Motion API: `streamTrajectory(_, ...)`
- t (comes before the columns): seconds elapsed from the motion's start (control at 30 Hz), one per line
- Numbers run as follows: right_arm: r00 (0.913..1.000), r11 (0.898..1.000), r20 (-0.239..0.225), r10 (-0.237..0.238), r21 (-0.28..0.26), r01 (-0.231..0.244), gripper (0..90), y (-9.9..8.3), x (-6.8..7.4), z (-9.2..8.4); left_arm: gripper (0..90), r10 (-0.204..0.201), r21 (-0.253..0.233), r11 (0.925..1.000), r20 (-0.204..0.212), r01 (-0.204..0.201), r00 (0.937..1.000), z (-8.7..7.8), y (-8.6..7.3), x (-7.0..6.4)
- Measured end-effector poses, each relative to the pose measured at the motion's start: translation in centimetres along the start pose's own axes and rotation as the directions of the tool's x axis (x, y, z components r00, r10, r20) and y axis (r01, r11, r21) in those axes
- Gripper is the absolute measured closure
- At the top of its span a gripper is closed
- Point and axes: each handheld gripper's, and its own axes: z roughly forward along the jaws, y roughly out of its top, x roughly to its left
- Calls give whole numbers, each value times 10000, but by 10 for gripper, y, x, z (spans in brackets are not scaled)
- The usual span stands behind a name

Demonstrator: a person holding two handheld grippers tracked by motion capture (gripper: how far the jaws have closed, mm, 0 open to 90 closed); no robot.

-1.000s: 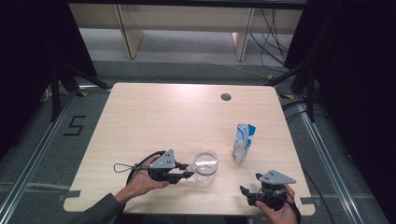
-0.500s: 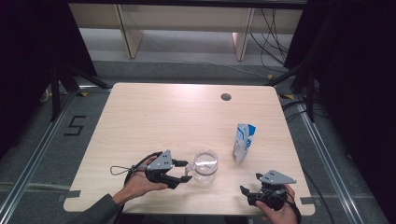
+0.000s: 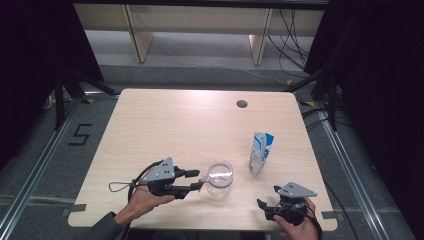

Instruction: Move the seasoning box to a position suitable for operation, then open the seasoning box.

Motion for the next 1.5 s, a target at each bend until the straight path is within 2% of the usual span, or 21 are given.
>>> streamTrajectory(0.1, 10000, 10000, 56, 4, -18, -4, 224, 0, -1, 0, 625, -125, -130, 9998, -134, 123, 9998, 0, 3, -3)
streamTrajectory(0.13, 9997, 9997, -6, 228, 9, -228, 225, 0, 1, 0, 642, -143, -162, 9998, -165, 140, 9998, 0, 4, -4)
streamTrajectory(0.2, 10000, 10000, 44, 20, -34, -20, 226, 0, -1, 0, 674, -136, -230, 9996, -197, 132, 9997, 2, 6, -6)
streamTrajectory(0.23, 9993, 9993, -4, 366, 101, -366, 229, 0, 2, -1, 692, -231, -159, 9996, -328, 225, 9992, 3, 7, -8)
streamTrajectory(0.27, 10000, 9999, -36, 80, -73, -80, 231, 0, 0, 0, 707, -227, -244, 9995, -266, 221, 9994, 4, 7, -8)
streamTrajectory(0.33, 10000, 10000, -51, 64, -68, -64, 233, 0, 0, 0, 737, -228, -237, 9995, -267, 222, 9994, 6, 9, -10)
streamTrajectory(0.37, 10000, 10000, -58, 38, -92, -38, 234, 0, 0, 0, 745, -324, -13, 9995, -498, 323, 9982, 6, 9, -12)
streamTrajectory(0.4, 10000, 9999, -59, 35, -95, -36, 237, 0, 0, 0, 748, -195, 23, 9998, -478, 196, 9987, 7, 10, -11)
streamTrajectory(0.57, 9999, 9999, -127, -79, -122, 77, 243, 1, -1, 0, 786, -480, 58, 9988, -688, 485, 9965, 10, 11, -11)
streamTrajectory(0.67, 9997, 9996, -130, -209, -210, 207, 245, 1, 0, -1, 815, -356, 101, 9993, -850, 366, 9957, 10, 13, -9)
streamTrajectory(0.7, 9996, 9998, -193, 203, 4, -203, 246, 1, 4, -2, 823, -415, 165, 9989, -991, 433, 9942, 10, 13, -10)
streamTrajectory(0.8, 9996, 9996, -143, -249, -138, 247, 245, 1, 1, -2, 844, -512, 169, 9984, -1054, 533, 9931, 11, 12, -9)
streamTrajectory(0.83, 9999, 9999, -124, -53, -155, 51, 246, 1, 2, -2, 852, -520, 220, 9983, -1123, 548, 9923, 11, 12, -9)
streamTrajectory(0.87, 9996, 9995, -133, -233, -225, 230, 246, 1, 1, -1, 866, -489, 241, 9984, -1095, 518, 9928, 12, 11, -9)
streamTrajectory(0.9, 9999, 9999, -131, 50, -148, -52, 245, 1, 4, -2, 874, -429, 287, 9985, -1064, 462, 9934, 12, 11, -8)
streamTrajectory(1.03, 9997, 9998, -147, -170, -140, 168, 245, 1, 2, -1, 892, -583, 196, 9980, -1055, 607, 9927, 14, 9, -7)
streamTrajectory(1.1, 10000, 9999, -98, 15, -157, -17, 244, 1, 3, -2, 894, -599, 253, 9977, -1133, 632, 9918, 13, 9, -7)
streamTrajectory(1.17, 9996, 9995, -72, -256, -179, 255, 243, 1, 0, -1, 896, -599, 267, 9976, -1144, 634, 9916, 14, 9, -7)
streamTrajectory(1.3, 9996, 9995, -76, -272, -187, 270, 242, 1, 0, -1, 896, -619, 374, 9971, -1178, 667, 9911, 15, 8, -7)
streamTrajectory(1.33, 10000, 9999, -92, -20, -141, 19, 242, 1, 3, -1, 896, -569, 355, 9975, -1152, 614, 9917, 15, 8, -7)
streamTrajectory(1.5, 9995, 9993, -107, -311, -198, 309, 242, 2, 2, -1, 896, -514, 264, 9982, -1062, 545, 9930, 15, 7, -7)
